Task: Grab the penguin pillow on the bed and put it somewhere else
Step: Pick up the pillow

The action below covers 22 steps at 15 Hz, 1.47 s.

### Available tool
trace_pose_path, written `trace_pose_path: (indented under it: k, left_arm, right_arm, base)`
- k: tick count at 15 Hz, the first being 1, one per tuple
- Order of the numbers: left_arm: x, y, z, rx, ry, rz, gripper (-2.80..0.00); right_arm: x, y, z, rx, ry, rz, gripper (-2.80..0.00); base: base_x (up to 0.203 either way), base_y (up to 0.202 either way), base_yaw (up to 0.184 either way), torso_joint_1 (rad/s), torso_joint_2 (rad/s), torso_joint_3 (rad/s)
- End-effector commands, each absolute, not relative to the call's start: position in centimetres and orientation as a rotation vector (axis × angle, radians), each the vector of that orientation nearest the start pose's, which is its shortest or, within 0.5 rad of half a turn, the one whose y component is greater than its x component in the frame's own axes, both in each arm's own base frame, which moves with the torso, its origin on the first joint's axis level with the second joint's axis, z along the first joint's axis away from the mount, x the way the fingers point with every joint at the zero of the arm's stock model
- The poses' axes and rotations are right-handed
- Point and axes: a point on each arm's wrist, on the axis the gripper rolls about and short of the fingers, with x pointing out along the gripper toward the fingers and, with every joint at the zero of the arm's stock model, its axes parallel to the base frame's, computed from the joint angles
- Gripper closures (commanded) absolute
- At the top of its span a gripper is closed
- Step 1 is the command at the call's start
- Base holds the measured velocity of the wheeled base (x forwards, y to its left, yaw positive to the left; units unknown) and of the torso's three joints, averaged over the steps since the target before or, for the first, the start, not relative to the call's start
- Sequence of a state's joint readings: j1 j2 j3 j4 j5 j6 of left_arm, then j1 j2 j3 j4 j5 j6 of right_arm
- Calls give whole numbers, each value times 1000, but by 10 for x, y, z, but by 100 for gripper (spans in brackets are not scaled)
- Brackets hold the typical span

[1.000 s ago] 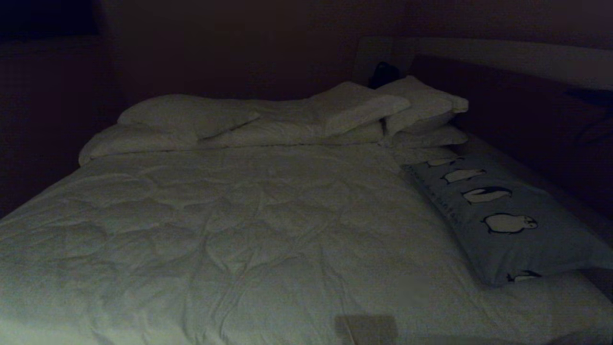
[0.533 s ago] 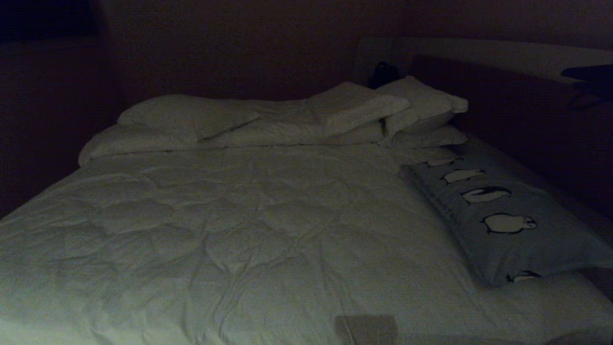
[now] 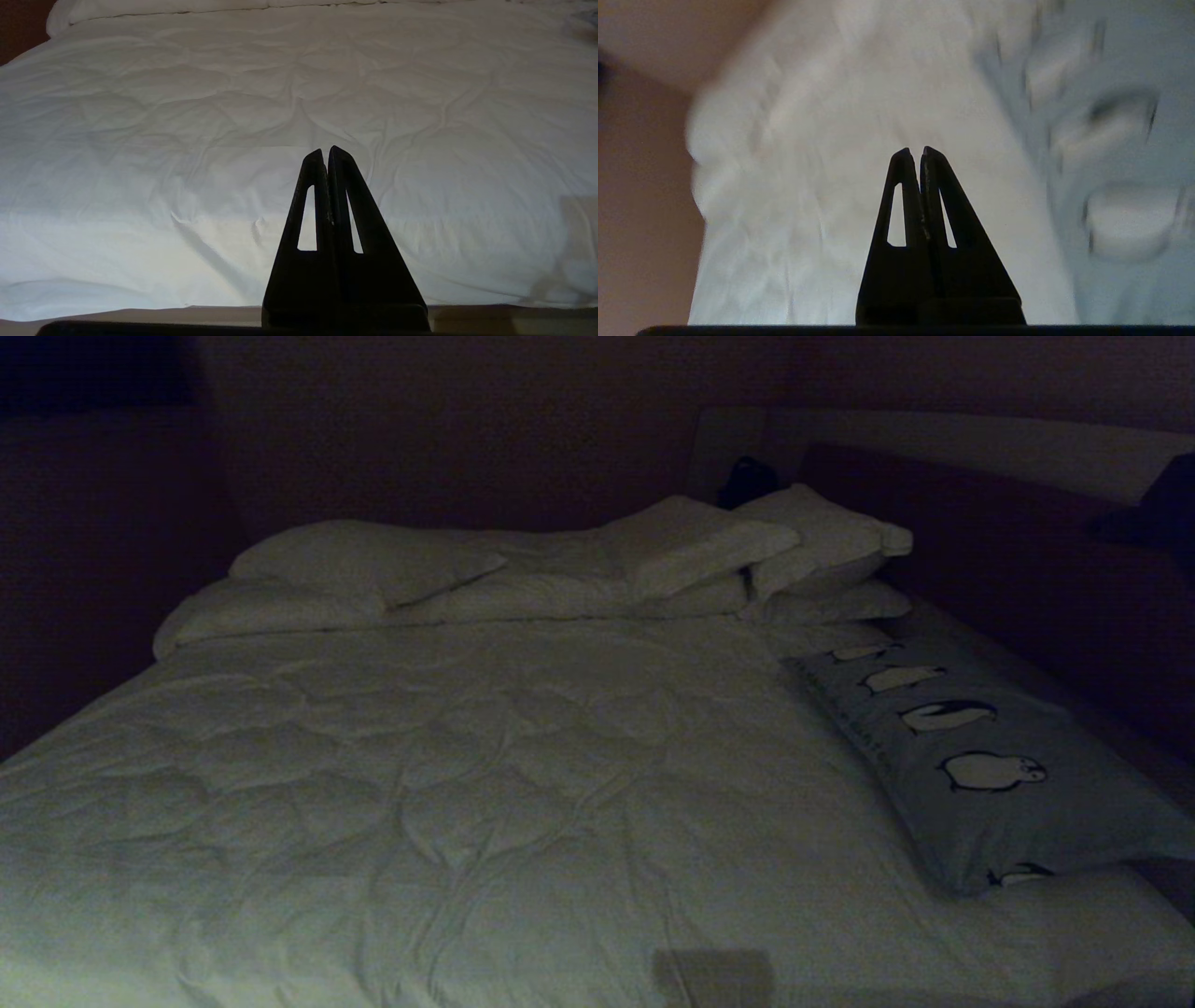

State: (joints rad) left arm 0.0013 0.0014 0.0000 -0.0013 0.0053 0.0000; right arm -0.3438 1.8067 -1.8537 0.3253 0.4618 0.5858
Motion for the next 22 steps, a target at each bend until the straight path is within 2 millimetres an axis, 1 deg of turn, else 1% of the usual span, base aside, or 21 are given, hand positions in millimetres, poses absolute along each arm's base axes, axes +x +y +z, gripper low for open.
trace_pose_path:
  k: [1,4,6,7,9,12,14,17,19,22]
  left_arm:
    - [-23,0,76,0,0,8,0]
    - [-23,0,76,0,0,8,0]
    - [-23,0,76,0,0,8,0]
    - [-23,0,76,0,0,8,0]
    - [-23,0,76,0,0,8,0]
    - [-23,0,76,0,0,8,0]
    - [-23,0,76,0,0,8,0]
    - [-23,0,76,0,0,8,0]
    - [-23,0,76,0,0,8,0]
    - [-23,0,76,0,0,8,0]
  right_arm:
    - [249,-68,282,965,1278,-250,0]
    - [228,-41,291,833,1397,-101,0]
    - [209,-26,304,674,1358,130,0]
    - [196,-20,310,593,1320,227,0]
    - [164,-12,320,463,1250,344,0]
    - [101,-3,325,334,1150,416,0]
    - [60,3,321,258,1091,429,0]
    - [11,9,310,175,1019,432,0]
    - [-17,13,301,147,969,432,0]
    - [-62,19,272,121,913,437,0]
  base:
    - [0,0,0,0,0,0]
    - [0,0,0,0,0,0]
    - [0,0,0,0,0,0]
    - [0,0,0,0,0,0]
    - [0,0,0,0,0,0]
    - [0,0,0,0,0,0]
    - [0,0,0,0,0,0]
    - [0,0,0,0,0,0]
    - [0,0,0,0,0,0]
    - [0,0,0,0,0,0]
